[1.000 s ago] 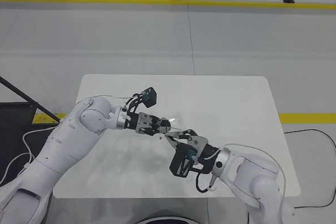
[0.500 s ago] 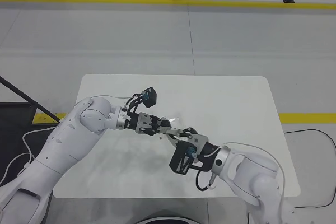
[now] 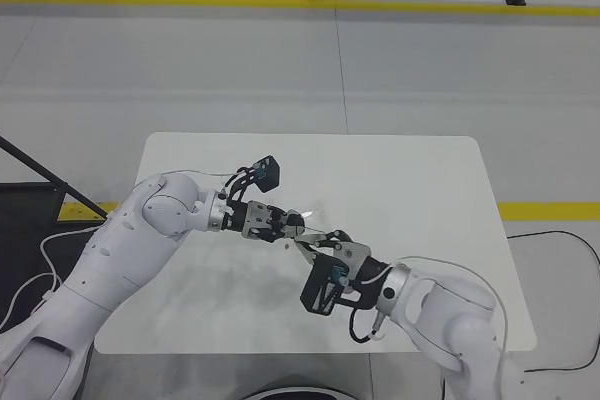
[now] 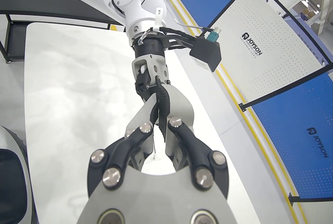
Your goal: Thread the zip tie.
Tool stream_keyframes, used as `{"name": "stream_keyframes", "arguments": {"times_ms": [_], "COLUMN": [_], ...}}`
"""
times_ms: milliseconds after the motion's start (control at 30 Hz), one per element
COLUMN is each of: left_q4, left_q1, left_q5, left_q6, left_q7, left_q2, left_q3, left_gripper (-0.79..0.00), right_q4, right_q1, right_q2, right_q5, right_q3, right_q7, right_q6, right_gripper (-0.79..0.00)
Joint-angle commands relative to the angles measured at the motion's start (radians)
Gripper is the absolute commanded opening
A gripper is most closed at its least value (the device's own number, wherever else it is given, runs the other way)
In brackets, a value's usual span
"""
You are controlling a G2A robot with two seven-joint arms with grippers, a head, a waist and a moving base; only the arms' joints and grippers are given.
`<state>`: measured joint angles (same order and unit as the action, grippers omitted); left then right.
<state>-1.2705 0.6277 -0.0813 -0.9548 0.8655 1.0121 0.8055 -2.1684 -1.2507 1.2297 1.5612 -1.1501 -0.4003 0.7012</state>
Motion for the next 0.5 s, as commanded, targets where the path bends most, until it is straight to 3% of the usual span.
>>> {"name": "stream_keyframes", "arguments": {"times_ms": [0,467], "left_q4": [0.000,0.000], "left_q1": [0.000,0.000], "left_q5": [0.000,0.000], "left_q6": [0.000,0.000], "left_q7": [0.000,0.000], "left_q2": [0.000,0.000], "left_q3": [0.000,0.000], "left_gripper": [-0.785,-0.785], "right_q4": [-0.003,-0.007], "right_q1": [-0.002,-0.007], "right_q2": [-0.001,-0.009], "right_q5": [0.001,0.007], "right_q3": [-0.001,0.001], "right_q7": [0.003,0.017], "right_q6": [0.001,-0.007], "right_gripper": [-0.785,-0.785]}}
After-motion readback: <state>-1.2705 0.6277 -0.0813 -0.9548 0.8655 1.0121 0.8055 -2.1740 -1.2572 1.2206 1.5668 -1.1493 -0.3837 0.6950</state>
